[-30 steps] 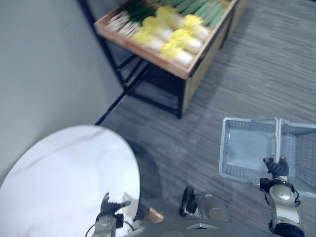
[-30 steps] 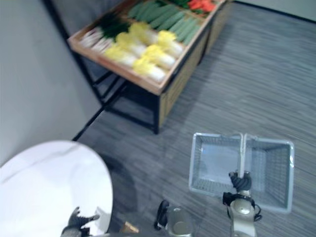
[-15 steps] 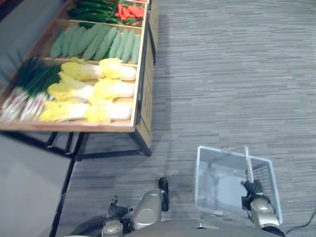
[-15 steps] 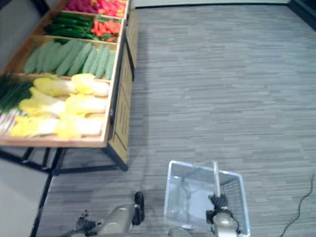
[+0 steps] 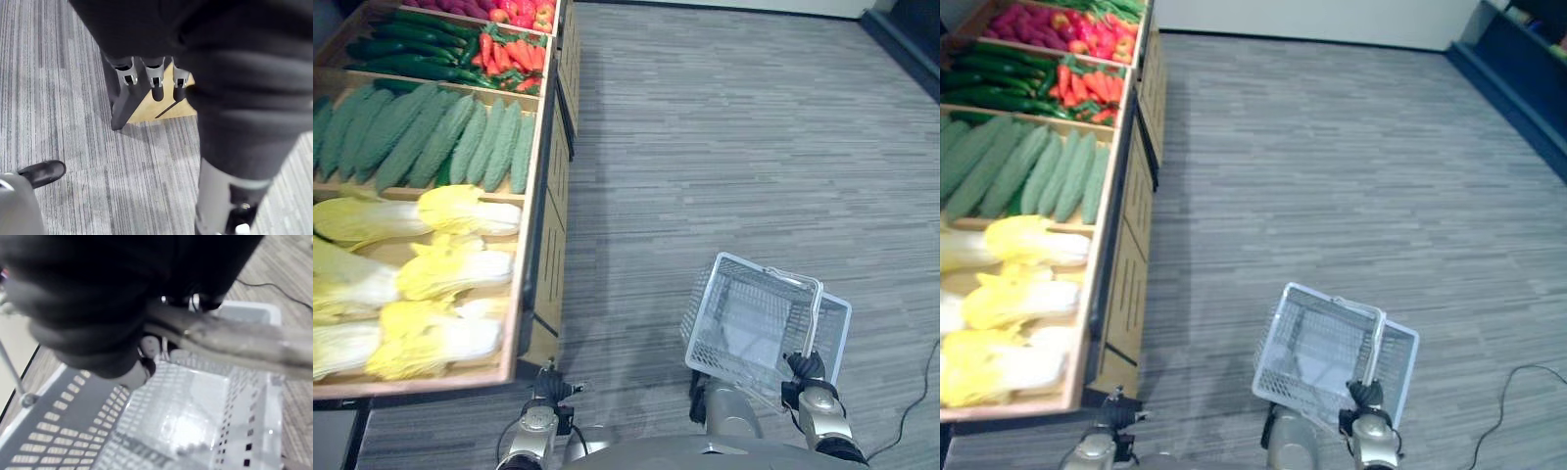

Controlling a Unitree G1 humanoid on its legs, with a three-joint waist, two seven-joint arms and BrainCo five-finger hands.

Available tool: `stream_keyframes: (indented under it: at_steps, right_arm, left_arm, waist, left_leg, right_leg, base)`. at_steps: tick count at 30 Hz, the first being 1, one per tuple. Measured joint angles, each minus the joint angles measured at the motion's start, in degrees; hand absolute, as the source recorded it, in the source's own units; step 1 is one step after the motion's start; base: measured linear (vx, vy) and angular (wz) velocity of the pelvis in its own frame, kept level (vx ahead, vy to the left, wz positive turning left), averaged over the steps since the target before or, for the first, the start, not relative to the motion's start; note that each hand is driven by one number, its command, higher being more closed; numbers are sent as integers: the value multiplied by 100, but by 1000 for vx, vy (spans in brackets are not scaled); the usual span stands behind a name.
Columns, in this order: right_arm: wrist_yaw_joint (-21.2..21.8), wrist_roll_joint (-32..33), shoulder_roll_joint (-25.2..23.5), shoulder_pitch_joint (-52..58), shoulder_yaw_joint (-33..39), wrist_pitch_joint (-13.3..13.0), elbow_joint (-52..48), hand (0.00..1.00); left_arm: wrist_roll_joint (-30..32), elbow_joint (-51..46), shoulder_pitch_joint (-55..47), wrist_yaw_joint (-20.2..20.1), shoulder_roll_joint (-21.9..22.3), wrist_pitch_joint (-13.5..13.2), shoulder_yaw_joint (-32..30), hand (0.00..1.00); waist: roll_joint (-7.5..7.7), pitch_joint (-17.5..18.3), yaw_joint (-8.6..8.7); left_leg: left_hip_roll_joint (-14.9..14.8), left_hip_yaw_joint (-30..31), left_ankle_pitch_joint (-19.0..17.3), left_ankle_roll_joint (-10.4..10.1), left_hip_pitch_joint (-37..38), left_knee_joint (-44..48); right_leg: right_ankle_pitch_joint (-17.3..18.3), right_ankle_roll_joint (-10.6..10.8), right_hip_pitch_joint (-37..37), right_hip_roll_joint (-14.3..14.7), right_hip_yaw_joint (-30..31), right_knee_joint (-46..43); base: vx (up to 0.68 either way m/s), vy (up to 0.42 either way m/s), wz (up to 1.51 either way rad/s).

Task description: Pick vegetable in the basket

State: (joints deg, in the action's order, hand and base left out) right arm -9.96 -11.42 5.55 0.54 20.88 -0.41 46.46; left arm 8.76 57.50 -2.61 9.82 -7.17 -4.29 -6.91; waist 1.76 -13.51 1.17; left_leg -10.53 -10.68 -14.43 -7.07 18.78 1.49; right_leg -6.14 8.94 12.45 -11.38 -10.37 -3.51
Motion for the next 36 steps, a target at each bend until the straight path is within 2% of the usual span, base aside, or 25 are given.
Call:
stream_keyframes:
  at_steps: [1,2,4,5,6,8,10,11,13,14,15,16,18,20,21,22,23,25,27,28,30,31,32,34,36]
  right_arm:
    - [-8,26,14,-88,227,16,102,100]
    - [-16,124,91,-96,366,59,104,100]
    - [-9,138,156,-79,400,89,117,100]
    - [7,131,242,-102,320,99,210,100]
    - [24,113,299,-178,239,99,273,100]
    - [155,106,500,-322,-292,153,679,100]
    - [196,106,586,-336,-445,219,738,100]
    - [205,105,599,-365,-432,226,760,100]
    - [213,104,663,-443,-418,238,806,100]
    - [213,100,729,-475,-369,245,806,100]
    - [208,93,711,-478,-321,250,858,100]
    - [210,93,686,-500,-319,251,882,100]
    - [208,24,716,-640,-310,255,911,100]
    - [202,-206,691,-671,-327,267,916,100]
    - [212,-334,639,-630,-341,259,919,100]
    - [202,-353,627,-621,-344,207,911,100]
    - [190,-353,632,-605,-334,188,900,100]
    - [169,-352,661,-454,-283,123,889,100]
    - [161,-348,652,-252,-125,71,881,100]
    - [140,-345,642,-176,-64,57,880,100]
    - [-18,-279,592,96,363,95,968,100]
    - [-30,-213,628,222,471,101,1094,100]
    - [-35,-209,621,230,479,61,1057,100]
    - [-9,-127,578,288,486,48,1002,100]
    - [32,-101,472,419,506,88,996,100]
  left_arm:
    - [14,44,49,-29,140,-8,1,0]
    - [114,70,37,-71,246,-33,-32,0]
    - [151,64,-91,-75,265,-63,-222,0]
    - [146,59,-167,-69,257,-69,-409,0]
    - [146,57,-194,-69,256,-81,-452,0]
    - [80,62,-381,-73,284,-110,-495,0]
    - [-64,-30,-461,-71,344,-128,-570,0]
    - [-78,-28,-508,-70,385,-130,-563,0]
    - [-83,-56,-520,-71,440,-137,-554,0]
    - [-79,-73,-525,-84,439,-137,-505,0]
    - [-71,-57,-530,-97,394,-121,-480,0]
    - [-63,-66,-553,-123,359,-108,-496,0]
    - [-62,7,-592,-129,366,-37,-621,0]
    - [-23,5,-737,-132,355,23,-593,0]
    - [-25,-4,-766,-134,310,47,-495,0]
    - [-27,-12,-744,-126,219,53,-380,0]
    - [-26,-24,-733,-128,181,53,-322,0]
    - [-38,-91,-644,-118,109,51,-329,0]
    - [-67,-213,-486,-116,70,48,-353,0]
    - [-69,-255,-410,-114,38,35,-366,0]
    - [-69,-301,-259,-105,-85,25,-470,0]
    - [-106,-304,-141,-81,-51,40,-632,0]
    - [-143,-298,-158,-69,-23,68,-809,0]
    - [-282,-293,-110,-59,-19,96,-1012,0]
    - [-445,-400,-17,-53,-7,90,-1054,0]
  waist:
    - [-225,-94,-2]
    - [-399,-119,-12]
    - [-457,-76,-4]
    - [-528,-12,-103]
    - [-533,-4,-149]
    - [-463,-65,-233]
    - [-480,-89,-369]
    - [-466,-97,-416]
    - [-475,-91,-488]
    - [-553,-44,-499]
    - [-534,18,-498]
    - [-332,70,-507]
    - [-271,71,-609]
    - [-305,85,-532]
    - [-307,100,-488]
    - [-324,107,-462]
    - [-340,103,-453]
    - [-347,106,-344]
    - [-340,112,-242]
    - [-290,134,-183]
    - [-18,187,-111]
    - [-31,226,-175]
    - [-134,247,-219]
    - [-192,279,-182]
    - [-292,348,-191]
  left_leg:
    - [-223,48,-49,-80,46,18]
    - [-241,173,48,-77,41,125]
    - [-366,195,268,-98,71,329]
    - [-486,384,443,-99,-105,801]
    - [-538,479,490,-129,-304,1188]
    - [-770,804,942,-244,-1506,3475]
    - [-853,549,624,-201,-2072,4397]
    - [-828,74,290,-174,-2366,4431]
    - [-500,-749,189,-61,-2703,3520]
    - [-189,-1498,489,358,-2924,2497]
    - [-90,-2177,491,912,-2842,2160]
    - [201,-2369,568,1109,-2769,1812]
    - [498,-2118,514,1229,-2718,1614]
    - [795,-1584,520,1220,-2299,1204]
    - [835,-1169,533,1204,-2015,975]
    - [828,-759,556,1171,-1825,836]
    - [830,-542,568,1152,-1733,779]
    - [817,259,605,1092,-1548,716]
    - [825,1039,672,976,-1541,712]
    - [854,1343,738,834,-1557,699]
    - [1040,1673,759,564,-1576,615]
    - [980,1818,789,374,-1601,484]
    - [809,1842,908,203,-1646,346]
    - [612,1885,1013,74,-1672,223]
    - [441,1904,1239,11,-1677,44]
  right_leg:
    - [67,-126,122,164,41,-598]
    - [526,-289,184,212,8,-1181]
    - [997,-396,123,211,-155,-1643]
    - [1248,-472,-19,255,-285,-1731]
    - [1305,-468,-101,281,-341,-1685]
    - [1350,-482,-724,333,-657,-1122]
    - [1356,-512,-1255,311,-879,-768]
    - [1249,-529,-1648,240,-1125,-552]
    - [1285,-430,-2027,97,-1527,-384]
    - [1355,-273,-2190,55,-1868,-324]
    - [1426,-129,-2312,4,-2121,-286]
    - [1415,-55,-2351,-192,-2362,-260]
    - [1399,-26,-2369,-432,-2529,-717]
    - [1111,234,-2072,-929,-2442,-2479]
    - [976,346,-1618,-1111,-1835,-3780]
    - [1384,334,-1236,-935,-1307,-4457]
    - [1532,269,-1116,-829,-1147,-4564]
    - [1876,112,-854,-393,-547,-4137]
    - [1998,142,-713,-7,200,-3374]
    - [1978,162,-676,132,653,-2953]
    - [1531,200,-679,193,1680,-2030]
    - [1847,72,-808,314,1913,-1991]
    - [1932,-82,-812,430,1850,-1840]
    - [2058,-337,-997,540,1487,-1568]
    - [2000,-436,-1085,676,1212,-1451]
  base:
    - [485,-530,66]
    - [347,-402,57]
    - [323,-332,47]
    - [374,-347,41]
    - [406,-397,41]
    - [304,-221,49]
    - [355,-119,58]
    - [417,-83,81]
    - [333,18,93]
    - [343,98,125]
    - [422,114,166]
    - [352,94,129]
    - [372,129,118]
    - [396,147,145]
    - [403,26,175]
    - [401,-37,179]
    - [456,-143,203]
    - [390,-199,219]
    - [251,-272,214]
    - [225,-366,226]
    - [192,-400,207]
    - [77,-506,90]
    - [24,-487,43]
    - [-62,-320,40]
    - [-81,-185,67]
